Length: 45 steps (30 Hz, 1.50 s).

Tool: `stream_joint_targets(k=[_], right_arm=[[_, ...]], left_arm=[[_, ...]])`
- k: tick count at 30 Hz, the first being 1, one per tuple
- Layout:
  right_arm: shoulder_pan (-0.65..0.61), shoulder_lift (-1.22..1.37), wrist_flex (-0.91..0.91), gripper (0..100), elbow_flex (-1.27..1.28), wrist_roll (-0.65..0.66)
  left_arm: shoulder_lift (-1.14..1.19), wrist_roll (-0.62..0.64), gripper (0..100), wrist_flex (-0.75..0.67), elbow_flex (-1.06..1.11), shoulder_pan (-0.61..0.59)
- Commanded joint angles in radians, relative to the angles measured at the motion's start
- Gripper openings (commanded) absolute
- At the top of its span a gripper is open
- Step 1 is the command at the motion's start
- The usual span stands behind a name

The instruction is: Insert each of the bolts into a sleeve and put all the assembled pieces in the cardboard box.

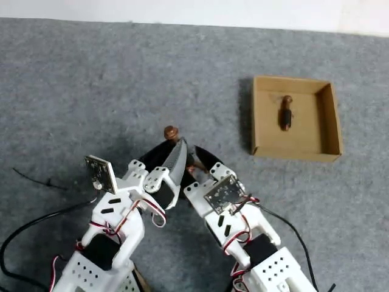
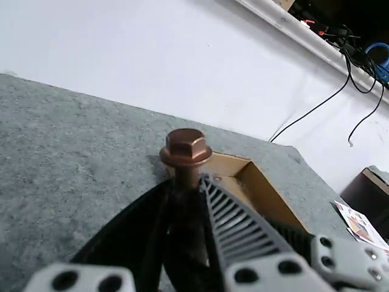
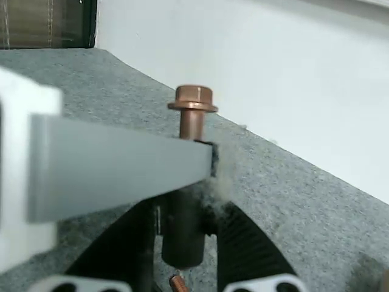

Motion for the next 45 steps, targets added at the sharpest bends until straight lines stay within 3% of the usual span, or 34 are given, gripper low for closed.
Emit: stream_joint_targets(k=[1, 8, 14, 17, 23, 31, 45], right_arm=[[0.028, -0.004, 0.002, 0.5, 0.156, 0.006], [0.028, -0.004, 0.004, 0.5, 0.156, 0.006], [0.028, -0.001, 0.004, 0.5, 0.156, 0.006], [0.03, 0.001, 0.004, 0.5, 0.156, 0.006], [0.03, 0.001, 0.004, 0.5, 0.156, 0.006], [0.065, -0.004, 0.004, 0.5, 0.156, 0.006], [0.068, -0.004, 0.004, 0.5, 0.156, 0.006]], left_arm=[[-0.007, -0.002, 1, 0.003, 0.021, 0.007], [-0.007, -0.002, 3, 0.003, 0.021, 0.007], [-0.007, -0.002, 25, 0.028, 0.021, 0.013], [-0.007, 0.0, 31, 0.058, 0.021, 0.013], [-0.007, 0.006, 31, 0.06, 0.016, -0.012], [-0.008, 0.127, 31, 0.06, -0.019, -0.182], [-0.008, 0.126, 31, 0.06, -0.022, -0.222]])
